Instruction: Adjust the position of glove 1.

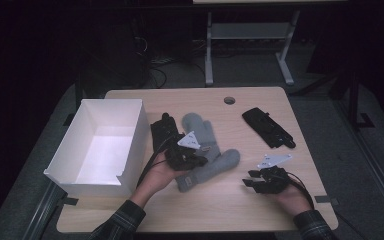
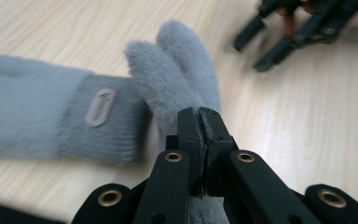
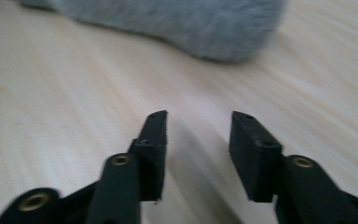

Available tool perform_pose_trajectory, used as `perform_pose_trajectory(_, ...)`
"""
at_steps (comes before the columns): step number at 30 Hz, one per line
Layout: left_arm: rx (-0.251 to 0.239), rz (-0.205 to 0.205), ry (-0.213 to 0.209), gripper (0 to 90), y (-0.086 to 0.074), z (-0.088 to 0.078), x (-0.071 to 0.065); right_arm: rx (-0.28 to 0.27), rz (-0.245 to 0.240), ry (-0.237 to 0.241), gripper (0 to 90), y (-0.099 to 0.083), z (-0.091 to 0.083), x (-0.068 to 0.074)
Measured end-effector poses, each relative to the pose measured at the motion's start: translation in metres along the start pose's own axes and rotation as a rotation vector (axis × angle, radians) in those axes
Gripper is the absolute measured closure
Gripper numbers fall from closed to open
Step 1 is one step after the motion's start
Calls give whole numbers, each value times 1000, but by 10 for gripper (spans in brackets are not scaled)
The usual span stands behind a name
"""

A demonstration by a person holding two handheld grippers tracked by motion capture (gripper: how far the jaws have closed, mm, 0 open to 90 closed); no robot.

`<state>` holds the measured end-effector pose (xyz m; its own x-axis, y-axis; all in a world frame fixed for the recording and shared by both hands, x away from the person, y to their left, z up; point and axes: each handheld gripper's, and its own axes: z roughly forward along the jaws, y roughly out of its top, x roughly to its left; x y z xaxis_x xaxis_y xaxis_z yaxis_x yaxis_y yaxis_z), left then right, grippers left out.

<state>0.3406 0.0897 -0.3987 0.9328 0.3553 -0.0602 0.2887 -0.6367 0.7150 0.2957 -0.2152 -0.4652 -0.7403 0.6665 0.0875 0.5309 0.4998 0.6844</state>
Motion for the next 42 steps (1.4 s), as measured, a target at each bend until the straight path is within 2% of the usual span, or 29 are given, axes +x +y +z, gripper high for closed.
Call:
perform_pose_trajectory(1, -3, 1, -9, 881, 1, 1, -3, 0, 0, 0, 543, 0, 0, 0)
perform_pose_trajectory(3, -18, -6, -37, 872, 1, 4, -7, -7, 22, -48, 480, -4, -1, -8)
perform_pose_trajectory(4, -19, -4, -52, 872, 1, 6, -9, -7, 22, -48, 480, -4, -1, -8)
perform_pose_trajectory(8, -36, -10, -103, 861, 1, 13, -17, -19, 54, -103, 441, -9, -2, -20)
perform_pose_trajectory(11, -55, -23, -142, 809, -1, 19, -23, -33, 59, -132, 426, -11, -4, -29)
perform_pose_trajectory(15, -65, -35, -187, 790, -2, 23, -26, -31, 69, -141, 415, -13, -3, -31)
perform_pose_trajectory(18, -65, -16, -190, 768, -2, 27, -31, -35, 63, -144, 407, -13, -3, -31)
perform_pose_trajectory(21, -49, -14, -187, 771, -3, 29, -32, -35, 63, -147, 400, -13, -3, -31)
perform_pose_trajectory(23, -44, -23, -188, 796, -5, 31, -33, -37, 65, -144, 398, -13, -3, -31)
perform_pose_trajectory(24, -32, -19, -191, 840, -6, 32, -35, -37, 64, -146, 394, -13, -3, -32)
perform_pose_trajectory(27, -24, -16, -184, 866, -8, 33, -38, -41, 57, -145, 391, -14, -3, -33)
perform_pose_trajectory(28, -12, -10, -176, 867, -9, 34, -39, -41, 57, -146, 390, -14, -3, -33)
perform_pose_trajectory(30, 32, 3, -125, 870, -13, 39, -41, -42, 59, -144, 386, -14, -3, -33)
perform_pose_trajectory(32, 67, 19, -98, 888, -16, 45, -40, -42, 65, -145, 377, -14, -3, -33)
perform_pose_trajectory(33, 98, 40, -80, 892, -17, 47, -40, -44, 67, -145, 373, -15, -3, -33)
perform_pose_trajectory(35, 118, 48, -76, 895, -21, 52, -38, -47, 72, -146, 359, -15, -3, -33)
perform_pose_trajectory(37, 113, 31, -74, 895, -23, 53, -36, -48, 72, -144, 355, -15, -3, -34)
perform_pose_trajectory(40, 126, 37, -55, 896, -25, 49, -29, -53, 67, -146, 346, -16, -3, -35)
perform_pose_trajectory(41, 116, 13, -40, 895, -28, 45, -25, -54, 67, -145, 344, -16, -3, -35)
perform_pose_trajectory(42, 116, 13, -40, 895, -28, 45, -25, -54, 67, -145, 344, -16, -3, -35)
